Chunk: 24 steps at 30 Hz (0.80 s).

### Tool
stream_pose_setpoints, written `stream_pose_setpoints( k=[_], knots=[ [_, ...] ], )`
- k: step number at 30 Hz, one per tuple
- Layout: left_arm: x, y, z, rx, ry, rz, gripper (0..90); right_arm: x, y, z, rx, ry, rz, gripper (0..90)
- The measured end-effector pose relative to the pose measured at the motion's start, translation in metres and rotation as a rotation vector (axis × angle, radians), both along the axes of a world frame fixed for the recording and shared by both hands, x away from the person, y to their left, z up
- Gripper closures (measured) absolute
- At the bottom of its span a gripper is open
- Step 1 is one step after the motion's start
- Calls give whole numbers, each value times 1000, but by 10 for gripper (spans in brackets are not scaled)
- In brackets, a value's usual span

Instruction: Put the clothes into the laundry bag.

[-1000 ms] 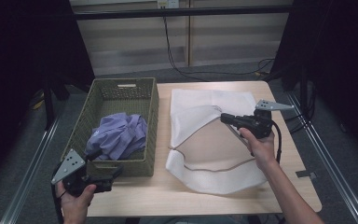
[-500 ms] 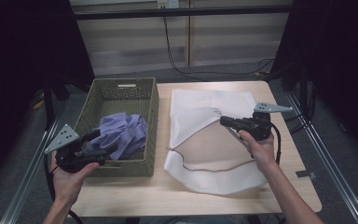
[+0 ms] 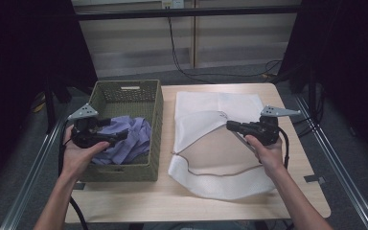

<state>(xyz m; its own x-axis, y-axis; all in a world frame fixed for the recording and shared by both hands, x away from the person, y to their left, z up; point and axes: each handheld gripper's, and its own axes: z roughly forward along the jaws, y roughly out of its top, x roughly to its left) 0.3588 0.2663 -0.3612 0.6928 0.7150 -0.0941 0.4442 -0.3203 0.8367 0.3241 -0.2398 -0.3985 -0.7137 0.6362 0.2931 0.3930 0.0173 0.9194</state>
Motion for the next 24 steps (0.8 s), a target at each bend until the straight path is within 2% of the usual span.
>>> stream_pose_setpoints(
  k=[2, 4, 6, 7, 14, 16, 19, 21, 23, 24],
  knots=[
    [9, 0, -5, 33, 13, 24, 96, 0, 0, 0, -1, 4, -3, 892],
    [16, -1, -9, 45, 33, 40, 90, 1, 1, -1, -5, 4, 0, 891],
    [22, -2, -13, 65, 22, 65, 103, 1, 2, -1, -4, 8, 1, 891],
    [25, -2, -15, 68, 29, 67, 126, 1, 2, -1, -5, 7, -1, 891],
    [46, -10, -30, 134, 114, 51, 107, 0, 1, 0, -10, 6, -12, 891],
    [52, -12, -36, 136, 143, 61, 102, 0, 1, 0, -15, 9, -15, 891],
    [63, -15, -44, 202, 166, 91, 84, 1, 2, -1, -19, 12, -15, 891],
    [70, -13, -48, 198, 201, 74, 80, 1, 3, -1, -22, 11, -14, 891],
    [75, -12, -50, 203, 214, 84, 79, 1, 3, -1, -22, 12, -14, 891],
    [78, -10, -51, 208, 238, 72, 75, 1, 3, -1, -22, 12, -15, 891]
  ],
)
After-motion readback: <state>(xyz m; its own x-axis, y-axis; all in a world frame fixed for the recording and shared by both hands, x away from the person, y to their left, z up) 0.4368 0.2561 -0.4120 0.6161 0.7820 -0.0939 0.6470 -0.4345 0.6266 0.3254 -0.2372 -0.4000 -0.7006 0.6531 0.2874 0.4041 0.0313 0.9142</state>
